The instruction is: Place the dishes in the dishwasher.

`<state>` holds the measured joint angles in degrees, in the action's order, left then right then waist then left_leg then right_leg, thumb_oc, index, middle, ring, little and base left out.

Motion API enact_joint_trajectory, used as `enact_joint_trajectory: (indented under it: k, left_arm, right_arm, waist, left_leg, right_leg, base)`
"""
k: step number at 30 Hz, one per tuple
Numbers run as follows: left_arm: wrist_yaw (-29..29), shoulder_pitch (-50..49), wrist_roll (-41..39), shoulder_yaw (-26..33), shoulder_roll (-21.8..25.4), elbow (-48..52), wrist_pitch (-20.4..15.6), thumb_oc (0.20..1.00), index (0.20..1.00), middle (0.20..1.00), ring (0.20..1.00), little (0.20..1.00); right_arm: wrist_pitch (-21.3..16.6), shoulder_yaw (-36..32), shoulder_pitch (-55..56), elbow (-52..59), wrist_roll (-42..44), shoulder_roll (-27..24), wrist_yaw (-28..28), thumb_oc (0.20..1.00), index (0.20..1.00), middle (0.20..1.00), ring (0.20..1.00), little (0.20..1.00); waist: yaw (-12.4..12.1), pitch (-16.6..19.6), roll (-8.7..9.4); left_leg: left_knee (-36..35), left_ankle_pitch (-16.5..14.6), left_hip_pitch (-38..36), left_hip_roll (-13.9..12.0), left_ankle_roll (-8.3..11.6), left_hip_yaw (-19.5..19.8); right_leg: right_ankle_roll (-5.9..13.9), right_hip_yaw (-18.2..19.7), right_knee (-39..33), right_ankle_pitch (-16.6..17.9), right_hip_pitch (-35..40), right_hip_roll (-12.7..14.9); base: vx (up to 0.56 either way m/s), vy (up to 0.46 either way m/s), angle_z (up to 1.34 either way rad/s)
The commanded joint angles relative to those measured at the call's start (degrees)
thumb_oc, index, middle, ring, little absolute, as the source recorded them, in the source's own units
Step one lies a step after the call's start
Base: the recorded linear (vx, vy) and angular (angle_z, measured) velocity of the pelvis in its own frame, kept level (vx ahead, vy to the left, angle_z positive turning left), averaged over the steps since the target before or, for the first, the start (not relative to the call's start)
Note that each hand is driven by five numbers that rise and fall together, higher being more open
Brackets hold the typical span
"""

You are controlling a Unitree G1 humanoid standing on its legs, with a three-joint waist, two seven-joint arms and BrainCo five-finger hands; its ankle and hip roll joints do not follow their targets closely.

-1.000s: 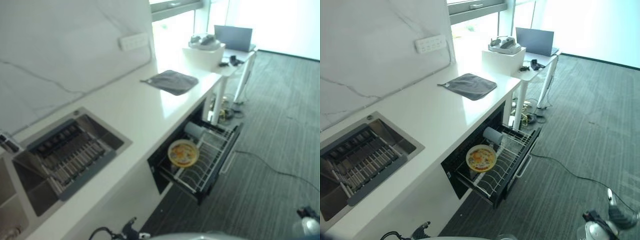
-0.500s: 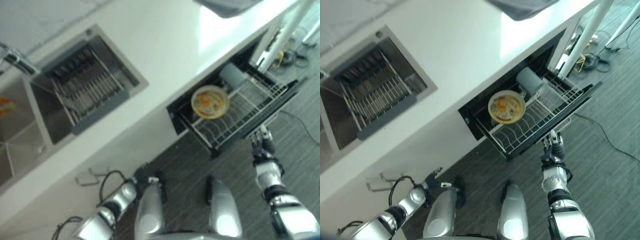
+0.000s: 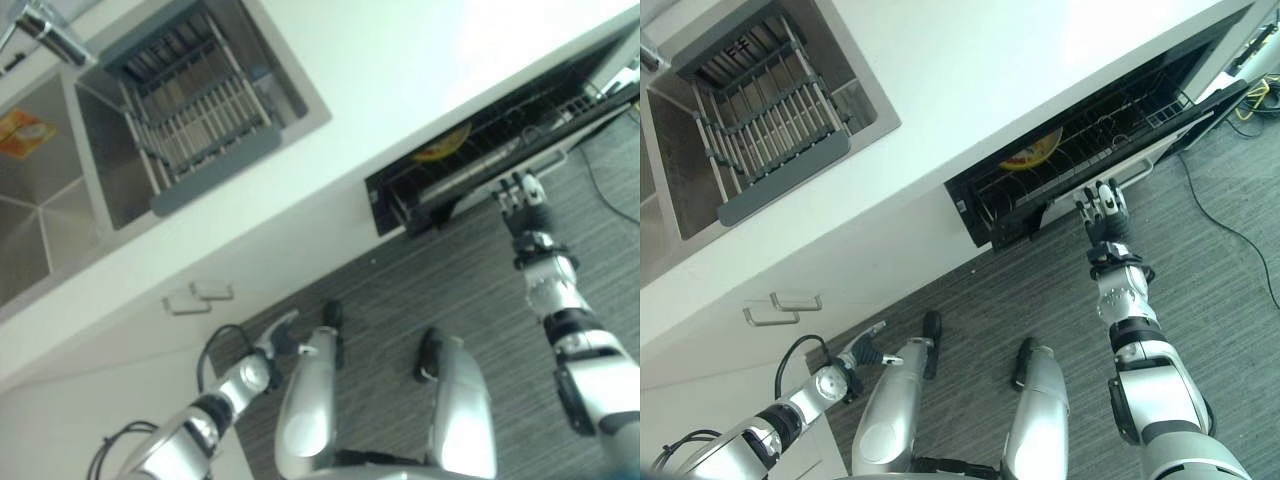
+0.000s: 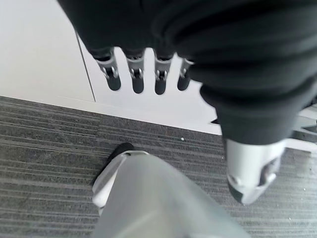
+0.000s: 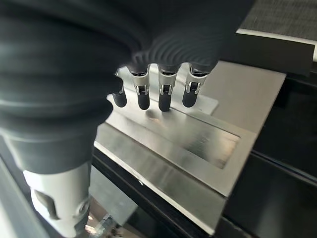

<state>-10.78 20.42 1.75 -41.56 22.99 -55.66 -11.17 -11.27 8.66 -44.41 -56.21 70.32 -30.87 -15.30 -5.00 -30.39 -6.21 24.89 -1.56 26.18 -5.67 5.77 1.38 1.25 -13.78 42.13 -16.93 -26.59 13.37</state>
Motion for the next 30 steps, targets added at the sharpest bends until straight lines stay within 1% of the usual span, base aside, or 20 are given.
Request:
enact_joint_trajectory:
  k: [1,2,4,5,8,9,12,15,19,22,24,25,26,27,28,29,30]
  left_arm:
    - [-1.7,-0.5,1.8,0.7,2.6,3.4,-1.3,1.000,1.000,1.000,1.000,1.000]
    - [-2.2,-0.5,1.9,0.4,3.2,5.3,-1.7,1.000,1.000,1.000,1.000,1.000]
    - [-2.0,-0.3,2.1,-0.2,4.7,9.4,-1.1,1.000,1.000,1.000,1.000,1.000]
    - [-1.9,-0.3,2.1,-0.3,5.1,10.1,-0.8,1.000,1.000,1.000,1.000,1.000]
    - [-1.2,0.0,2.0,-1.4,8.1,14.8,-0.9,1.000,1.000,1.000,1.000,1.000]
    - [-1.1,0.0,1.9,-1.8,9.3,16.5,-1.2,1.000,1.000,1.000,1.000,1.000]
    - [-1.1,-0.2,2.3,-2.6,11.1,18.9,-1.1,1.000,1.000,1.000,1.000,1.000]
    - [-1.5,-0.2,2.5,-3.1,12.2,19.9,-1.3,1.000,1.000,1.000,1.000,1.000]
    - [-2.1,-0.6,3.3,-3.7,14.2,22.1,-1.6,1.000,1.000,1.000,1.000,1.000]
    - [-1.9,-0.8,2.9,-3.3,15.7,22.8,-0.6,1.000,1.000,1.000,1.000,1.000]
    - [-1.6,-0.8,2.1,-2.6,14.7,21.2,0.5,1.000,1.000,1.000,1.000,1.000]
    - [-1.4,-0.9,1.5,-1.8,13.4,19.9,1.6,1.000,1.000,1.000,1.000,1.000]
    - [-1.2,-1.2,0.8,-1.1,11.9,18.0,1.5,1.000,1.000,1.000,1.000,1.000]
    - [-0.6,-1.7,-2.1,0.2,8.9,13.8,0.9,1.000,1.000,1.000,1.000,1.000]
    - [0.7,-2.2,-5.8,1.9,6.7,10.9,0.6,1.000,1.000,1.000,1.000,1.000]
    - [2.0,-2.5,-9.1,3.5,4.8,8.5,1.0,1.000,1.000,1.000,1.000,1.000]
    - [5.2,-3.5,-12.3,6.7,2.2,5.2,0.4,1.000,1.000,1.000,1.000,1.000]
  right_arm:
    - [2.1,4.3,-6.8,2.0,-6.0,1.0,-0.1,1.000,1.000,1.000,1.000,1.000]
    - [2.6,5.4,-8.2,1.1,-8.2,-0.4,0.8,1.000,1.000,1.000,1.000,1.000]
    - [3.2,6.2,-10.4,-0.8,-9.4,-2.5,0.8,1.000,1.000,1.000,1.000,1.000]
    - [3.3,6.2,-10.8,-1.1,-9.5,-2.9,0.8,1.000,1.000,1.000,1.000,1.000]
    - [4.1,7.4,-16.5,-3.7,-9.8,-5.7,1.9,1.000,1.000,1.000,1.000,1.000]
    - [4.1,8.2,-18.9,-4.5,-10.3,-6.5,2.6,1.000,1.000,1.000,1.000,1.000]
    - [3.9,9.5,-22.5,-5.8,-11.3,-7.5,3.8,1.000,1.000,1.000,1.000,1.000]
    - [3.0,10.7,-25.1,-7.2,-12.6,-8.2,5.0,1.000,1.000,1.000,1.000,1.000]
    - [2.2,10.9,-27.3,-8.5,-11.8,-9.4,5.2,1.000,1.000,1.000,1.000,1.000]
    - [2.5,10.1,-27.1,-8.3,-9.8,-9.0,6.0,1.000,1.000,1.000,1.000,1.000]
    - [2.6,7.8,-23.4,-7.9,-4.9,-6.1,6.6,1.000,1.000,1.000,1.000,1.000]
    - [1.2,6.2,-19.5,-7.3,-5.3,-3.2,7.1,1.000,1.000,1.000,1.000,1.000]
    - [0.1,5.1,-16.6,-7.1,-3.9,-0.9,7.1,1.000,1.000,1.000,1.000,1.000]
    - [-1.6,3.8,-11.3,-5.9,-4.4,3.3,5.2,1.000,1.000,1.000,1.000,1.000]
    - [-2.4,3.1,-7.5,-4.5,-4.3,5.7,4.9,1.000,1.000,1.000,1.000,1.000]
    - [-3.2,2.7,-3.7,-2.6,-5.7,7.9,4.7,1.000,1.000,1.000,1.000,1.000]
    - [-4.8,3.0,1.6,0.4,-5.6,10.3,5.6,1.000,1.000,1.000,1.000,1.000]
  waist:
    - [-2.5,0.6,1.64]
    - [-3.1,0.6,1.62]
    - [-4.3,0.6,1.56]
    - [-4.5,0.6,1.57]
    - [-6.8,0.6,1.65]
    - [-7.6,0.6,1.78]
    - [-8.9,0.6,2.24]
    - [-9.8,0.6,2.52]
    - [-10.8,0.6,2.50]
    - [-11.2,0.6,2.75]
    - [-10.7,0.6,3.09]
    - [-10.4,0.6,3.38]
    - [-10.0,0.6,3.53]
    - [-9.3,0.6,3.63]
    - [-8.5,0.6,3.69]
    - [-7.7,0.6,3.81]
    - [-6.4,0.7,4.19]
  left_leg:
    - [-3.3,2.5,-2.5,4.2,-6.09,-3.2]
    - [-3.4,2.7,-1.8,4.4,-6.18,-2.8]
    - [-3.9,3.0,-1.0,4.8,-6.35,-1.9]
    - [-4.0,3.1,-0.9,4.9,-6.38,-1.7]
    - [-5.2,3.8,0.5,5.6,-6.59,-0.4]
    - [-5.7,4.0,1.2,5.8,-6.70,-0.2]
    - [-5.6,4.2,2.9,6.1,-6.79,0.4]
    - [-5.4,4.2,4.0,6.3,-7.03,0.7]
    - [-5.6,4.0,4.5,6.7,-7.35,1.1]
    - [-5.7,3.7,4.0,6.6,-7.52,0.9]
    - [-6.5,3.5,2.0,6.2,-7.50,0.6]
    - [-7.4,3.5,0.4,5.9,-7.56,0.2]
    - [-8.2,3.6,-0.9,5.7,-7.54,-0.2]
    - [-9.2,3.7,-3.2,5.1,-7.44,-0.6]
    - [-9.7,3.6,-5.1,4.8,-7.36,-1.0]
    - [-10.2,3.5,-6.8,4.4,-7.35,-1.4]
    - [-10.9,3.6,-8.9,3.8,-7.07,-2.0]
  right_leg:
    - [-1.42,-0.8,-0.8,3.6,4.6,-3.7]
    - [-1.43,-0.9,-1.0,3.8,4.1,-3.8]
    - [-1.29,-1.4,-1.2,4.0,3.7,-3.9]
    - [-1.25,-1.5,-1.3,4.0,3.7,-3.9]
    - [-0.88,-2.8,-1.8,4.4,2.9,-3.9]
    - [-0.85,-3.2,-1.9,4.4,2.3,-4.0]
    - [-0.72,-4.0,-1.4,4.6,1.1,-4.0]
    - [-0.56,-4.8,-1.0,4.8,0.6,-3.8]
    - [-0.12,-5.5,-1.1,5.0,0.6,-3.4]
    - [0.35,-5.9,-1.4,5.0,1.3,-3.1]
    - [0.81,-5.7,-2.2,5.3,2.8,-3.1]
    - [1.00,-5.5,-3.6,5.6,4.2,-3.2]
    - [1.07,-5.3,-4.6,5.9,5.3,-3.3]
    - [1.08,-5.0,-6.2,6.4,7.3,-3.5]
    - [1.00,-4.7,-7.0,6.6,8.9,-3.6]
    - [0.93,-4.4,-7.9,6.8,10.2,-3.6]
    - [0.83,-3.7,-9.6,7.3,12.2,-4.0]
  base:
    - [0.01,0.080,0.19]
    - [0.02,0.074,0.19]
    - [0.05,0.055,0.12]
    - [0.07,0.039,0.10]
    - [0.04,0.028,0.20]
    - [0.02,0.031,0.23]
    - [0.03,0.026,0.21]
    - [0.04,0.022,0.10]
    - [0.02,0.024,0.20]
    - [-0.03,0.013,0.08]
    - [-0.04,-0.013,0.01]
    - [-0.05,-0.032,0.02]
    - [-0.06,-0.022,-0.03]
    - [-0.06,0.003,-0.09]
    - [-0.03,0.013,-0.17]
    - [-0.01,0.013,-0.17]
    - [0.02,0.015,-0.08]
